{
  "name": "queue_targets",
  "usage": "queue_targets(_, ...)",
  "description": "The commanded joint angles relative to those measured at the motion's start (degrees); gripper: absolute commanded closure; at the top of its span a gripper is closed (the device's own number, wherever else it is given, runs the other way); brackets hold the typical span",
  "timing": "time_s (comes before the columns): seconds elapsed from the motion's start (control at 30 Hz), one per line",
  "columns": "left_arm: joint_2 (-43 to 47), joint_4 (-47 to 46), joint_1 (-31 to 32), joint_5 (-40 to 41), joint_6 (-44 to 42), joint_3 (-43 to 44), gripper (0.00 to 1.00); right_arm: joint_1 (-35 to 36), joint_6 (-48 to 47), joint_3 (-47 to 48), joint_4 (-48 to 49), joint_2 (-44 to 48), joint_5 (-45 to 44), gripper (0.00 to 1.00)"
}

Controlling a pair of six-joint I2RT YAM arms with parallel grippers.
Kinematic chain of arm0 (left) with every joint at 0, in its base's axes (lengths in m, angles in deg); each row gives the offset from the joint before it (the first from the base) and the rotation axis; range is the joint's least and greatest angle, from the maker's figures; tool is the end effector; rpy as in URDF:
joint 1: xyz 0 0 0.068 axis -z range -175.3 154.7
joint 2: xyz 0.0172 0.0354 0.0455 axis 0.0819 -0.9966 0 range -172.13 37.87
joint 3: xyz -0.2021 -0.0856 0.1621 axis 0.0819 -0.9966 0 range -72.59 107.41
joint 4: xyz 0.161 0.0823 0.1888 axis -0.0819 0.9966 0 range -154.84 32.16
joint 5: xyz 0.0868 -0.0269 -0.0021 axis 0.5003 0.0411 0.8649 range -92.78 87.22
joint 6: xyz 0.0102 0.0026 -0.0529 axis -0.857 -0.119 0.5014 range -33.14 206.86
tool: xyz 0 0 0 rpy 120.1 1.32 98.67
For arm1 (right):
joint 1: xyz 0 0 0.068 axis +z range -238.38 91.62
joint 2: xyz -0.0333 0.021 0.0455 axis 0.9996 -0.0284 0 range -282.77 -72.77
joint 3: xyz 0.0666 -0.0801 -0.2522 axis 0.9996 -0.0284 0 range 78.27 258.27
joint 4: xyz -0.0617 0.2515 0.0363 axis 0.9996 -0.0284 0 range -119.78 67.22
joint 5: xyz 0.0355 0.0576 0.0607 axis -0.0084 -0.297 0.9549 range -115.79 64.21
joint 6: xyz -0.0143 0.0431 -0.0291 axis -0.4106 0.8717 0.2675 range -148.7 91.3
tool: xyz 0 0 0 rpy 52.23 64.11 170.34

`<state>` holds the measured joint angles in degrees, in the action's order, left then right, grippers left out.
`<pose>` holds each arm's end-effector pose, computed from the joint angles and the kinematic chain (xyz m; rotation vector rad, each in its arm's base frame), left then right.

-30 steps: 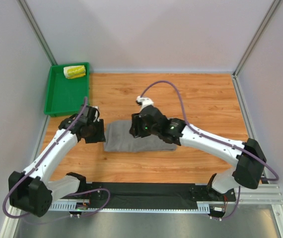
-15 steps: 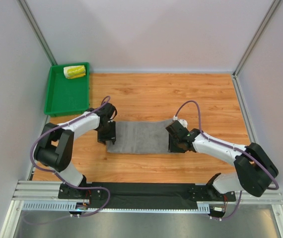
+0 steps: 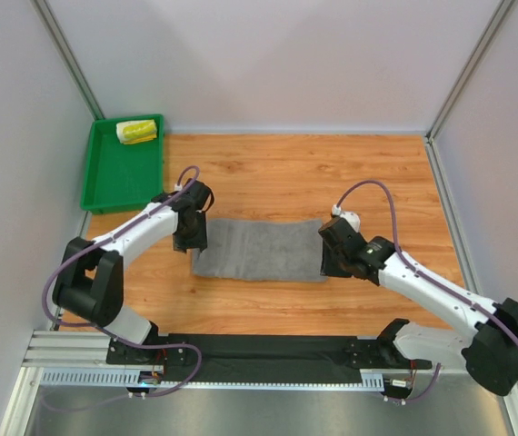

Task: Roll the towels
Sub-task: Fold the towel

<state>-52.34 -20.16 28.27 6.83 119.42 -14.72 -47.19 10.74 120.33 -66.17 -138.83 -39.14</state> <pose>0.2632 -0.1083 0.1909 -0.2515 2.8521 0.0592 0.1582 0.1275 0.2097 0.0220 2.6913 0.1080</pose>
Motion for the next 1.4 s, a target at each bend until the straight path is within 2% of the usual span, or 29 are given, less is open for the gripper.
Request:
queue_targets(0.0, 7.7, 3.9, 2.0, 4.9, 0.7, 4.4, 0.48, -0.1, -2.8, 6.6, 1.5, 4.0, 1.6, 0.68)
queue_targets(0.03, 9.8, 4.4, 2.4, 4.7, 0.8, 4.8, 0.48, -0.1, -3.3, 7.5, 2.4, 3.8, 2.8, 0.69)
queue_targets(0.13, 12.5, 3.7, 3.9, 0.9, 1.5, 3.9, 0.49, -0.3, -4.7, 11.8, 5.1, -0.7, 8.0, 0.88)
queue_targets(0.17, 12.7, 2.3, 4.2, -0.7, 2.0, 3.3, 0.49, -0.9, -5.0, 13.5, 5.6, -2.7, 10.9, 1.00)
queue_targets(0.33, 9.5, -6.4, 8.1, -11.5, 3.4, -3.8, 0.50, -3.6, -5.8, 14.3, 13.3, -15.1, 22.4, 1.00)
queue_targets(0.43, 5.2, -11.5, 8.7, -14.1, 3.7, -6.4, 0.50, -7.0, -5.8, 12.1, 15.4, -19.9, 25.4, 1.00)
queue_targets(0.67, -1.1, -10.3, 6.5, -5.7, 2.3, -6.4, 0.50, -17.4, -6.0, 0.0, 19.2, -23.5, 28.7, 1.00)
queue_targets(0.77, -2.1, -9.5, 3.6, -2.8, 0.9, -5.3, 0.50, -18.4, -5.9, -2.9, 19.1, -23.1, 29.0, 1.00)
queue_targets(1.0, -8.8, -5.1, 3.5, 4.7, -4.6, 4.6, 0.50, -18.1, -4.9, -6.3, 18.6, -20.3, 31.7, 1.00)
queue_targets(1.07, -8.8, -3.3, 3.8, 6.1, -5.1, 7.9, 0.50, -17.1, -5.5, -5.1, 15.8, -17.3, 31.6, 1.00)
queue_targets(1.2, -6.0, 4.4, 7.4, 15.7, -5.7, 14.3, 0.51, -15.4, -8.7, 2.3, 7.8, -12.5, 31.5, 1.00)
queue_targets(1.37, -1.8, 7.4, 13.9, 19.0, -5.6, 18.9, 0.50, -15.8, -12.0, 12.6, 1.7, -9.6, 28.9, 1.00)
